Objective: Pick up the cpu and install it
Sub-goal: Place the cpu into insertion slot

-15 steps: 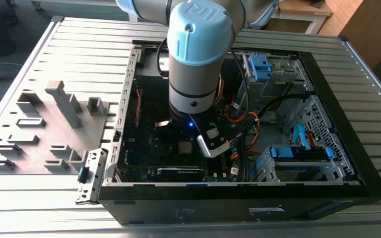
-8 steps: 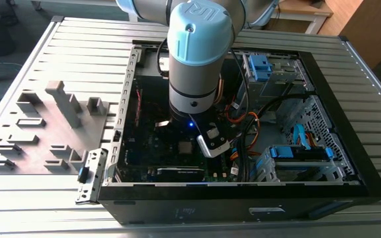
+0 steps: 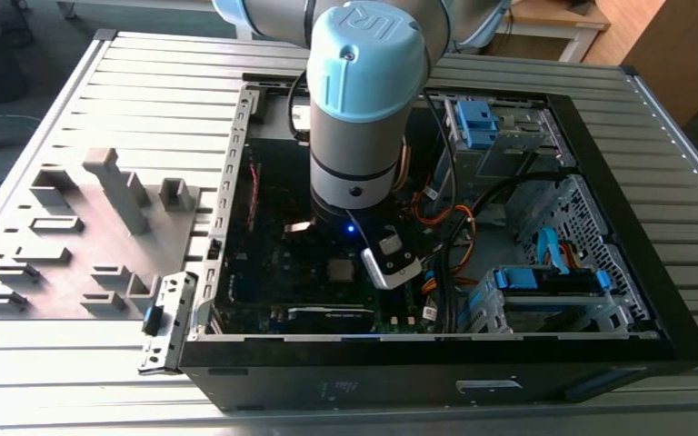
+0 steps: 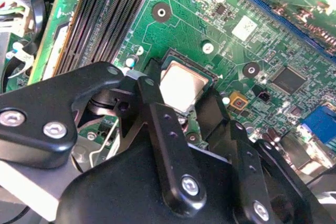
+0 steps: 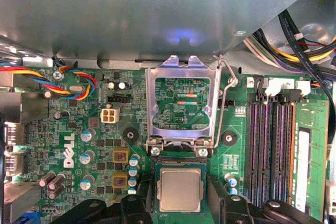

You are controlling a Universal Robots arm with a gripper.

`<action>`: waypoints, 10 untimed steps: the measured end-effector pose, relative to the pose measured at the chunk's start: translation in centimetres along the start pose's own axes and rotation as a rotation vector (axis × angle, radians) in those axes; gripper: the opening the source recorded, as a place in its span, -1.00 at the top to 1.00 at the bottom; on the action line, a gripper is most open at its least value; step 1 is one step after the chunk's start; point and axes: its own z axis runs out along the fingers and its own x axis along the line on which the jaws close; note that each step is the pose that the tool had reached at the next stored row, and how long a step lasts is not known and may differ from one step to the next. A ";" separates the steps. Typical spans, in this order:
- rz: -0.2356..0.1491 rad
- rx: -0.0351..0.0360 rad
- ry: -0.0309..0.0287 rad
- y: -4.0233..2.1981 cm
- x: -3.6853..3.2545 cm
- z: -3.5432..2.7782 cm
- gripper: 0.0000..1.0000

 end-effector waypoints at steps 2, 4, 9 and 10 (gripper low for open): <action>0.000 0.0003 0.0001 0.00 0.01 -0.01 -0.06; 0.000 0.0003 0.0002 0.00 0.01 -0.01 -0.06; 0.000 0.0004 0.0002 0.00 0.01 -0.01 -0.06; 0.000 0.0004 0.0002 0.00 0.01 -0.01 -0.06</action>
